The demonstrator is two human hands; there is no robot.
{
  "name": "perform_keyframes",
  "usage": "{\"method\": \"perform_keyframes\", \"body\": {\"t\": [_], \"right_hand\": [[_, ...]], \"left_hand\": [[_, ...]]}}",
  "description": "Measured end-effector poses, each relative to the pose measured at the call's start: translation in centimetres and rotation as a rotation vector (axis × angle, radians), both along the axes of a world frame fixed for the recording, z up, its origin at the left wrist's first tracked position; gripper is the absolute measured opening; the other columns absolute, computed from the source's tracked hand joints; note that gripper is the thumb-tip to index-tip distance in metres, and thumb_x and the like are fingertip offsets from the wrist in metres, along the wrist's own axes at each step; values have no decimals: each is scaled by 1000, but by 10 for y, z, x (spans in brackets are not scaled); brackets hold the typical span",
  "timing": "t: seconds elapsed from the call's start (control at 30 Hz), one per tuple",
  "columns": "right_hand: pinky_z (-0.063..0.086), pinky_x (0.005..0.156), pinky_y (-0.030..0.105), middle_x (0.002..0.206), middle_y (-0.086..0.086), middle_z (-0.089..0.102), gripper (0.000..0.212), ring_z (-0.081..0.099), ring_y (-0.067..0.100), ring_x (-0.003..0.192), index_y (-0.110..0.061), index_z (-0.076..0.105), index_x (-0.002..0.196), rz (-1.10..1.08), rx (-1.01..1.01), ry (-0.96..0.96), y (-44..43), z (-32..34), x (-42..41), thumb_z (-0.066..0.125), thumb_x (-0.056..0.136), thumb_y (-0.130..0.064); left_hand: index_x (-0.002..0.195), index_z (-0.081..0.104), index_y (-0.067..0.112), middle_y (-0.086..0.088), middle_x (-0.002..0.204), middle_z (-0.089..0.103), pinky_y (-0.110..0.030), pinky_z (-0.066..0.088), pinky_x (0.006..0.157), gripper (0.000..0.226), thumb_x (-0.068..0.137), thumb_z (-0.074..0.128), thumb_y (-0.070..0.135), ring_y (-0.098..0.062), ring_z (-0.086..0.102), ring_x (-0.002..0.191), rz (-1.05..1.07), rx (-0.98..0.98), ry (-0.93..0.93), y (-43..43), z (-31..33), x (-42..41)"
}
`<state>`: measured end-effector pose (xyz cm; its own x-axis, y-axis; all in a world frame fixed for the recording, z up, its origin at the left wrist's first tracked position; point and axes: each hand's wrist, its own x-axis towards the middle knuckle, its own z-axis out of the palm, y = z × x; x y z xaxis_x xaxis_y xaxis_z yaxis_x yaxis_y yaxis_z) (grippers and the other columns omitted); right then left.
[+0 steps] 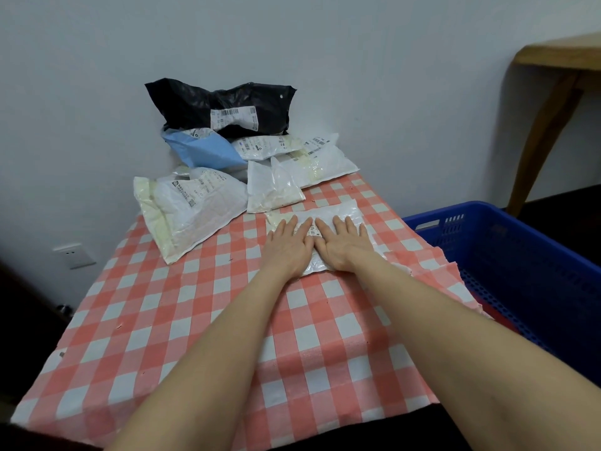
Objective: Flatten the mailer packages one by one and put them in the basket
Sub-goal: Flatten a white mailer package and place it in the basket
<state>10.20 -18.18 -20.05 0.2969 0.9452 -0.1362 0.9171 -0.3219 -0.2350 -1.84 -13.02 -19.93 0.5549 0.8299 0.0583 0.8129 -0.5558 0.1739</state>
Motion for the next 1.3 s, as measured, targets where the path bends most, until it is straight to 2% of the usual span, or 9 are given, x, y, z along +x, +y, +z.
{"method": "perform_keyframes", "body": {"t": [0.13,0.27,0.4,0.67,0.83,0.93,1.03,1.1,1.3], "right_hand": [[-3,118,50,162,9,1,59,-4,29,149,-31,4,154,28,-25,105,3,9,8,18,99,-50],[28,114,44,155,11,26,62,31,31,140,-18,30,149,-48,143,336,2,28,22,47,94,-39],[41,103,41,146,12,36,51,42,32,129,-17,40,143,-240,242,274,-4,40,40,49,93,-22],[40,56,29,111,9,59,34,58,26,92,-7,48,122,-386,83,335,-13,35,52,51,89,-15],[42,64,30,112,11,59,43,57,27,95,-4,45,130,-488,206,527,-5,31,51,55,89,-13],[46,62,27,91,8,55,38,54,23,81,-2,52,124,-533,279,696,0,34,53,58,86,-8],[52,87,38,119,15,60,43,55,26,93,-4,56,124,-574,364,864,7,34,57,58,82,-6],[50,86,31,124,13,60,38,57,26,96,-5,57,125,-619,393,887,8,37,58,56,87,-5],[56,85,46,104,10,71,30,68,32,92,-18,68,91,-720,570,1097,27,23,77,49,76,-1]], "left_hand": [[152,13,30,-2,160,8,-43,8,119,50,102,17,33,-22,5,147,-3,-44,0,5,3,0],[150,24,19,-8,158,17,-40,18,117,49,102,26,31,-22,17,145,14,-98,-129,13,19,0],[146,31,15,-9,154,23,-42,30,110,50,99,33,32,-28,29,139,183,-29,-202,20,34,-7],[139,32,5,-20,141,36,-43,40,100,50,96,40,30,-36,41,125,417,-213,-257,18,45,-2],[141,28,6,-19,144,29,-45,38,103,52,97,40,30,-37,37,129,489,-247,-355,19,48,7],[144,26,7,-19,145,27,-43,35,103,52,98,40,27,-38,35,130,525,-213,-473,24,56,11],[145,24,7,-20,144,32,-43,36,101,53,98,41,25,-39,38,129,561,-201,-582,31,66,14],[144,24,5,-20,142,37,-41,40,97,54,97,42,24,-38,44,125,576,-241,-670,37,72,14],[138,33,-1,-18,134,50,-39,42,97,57,95,50,32,-36,50,120,589,-369,-849,44,77,22]]}}
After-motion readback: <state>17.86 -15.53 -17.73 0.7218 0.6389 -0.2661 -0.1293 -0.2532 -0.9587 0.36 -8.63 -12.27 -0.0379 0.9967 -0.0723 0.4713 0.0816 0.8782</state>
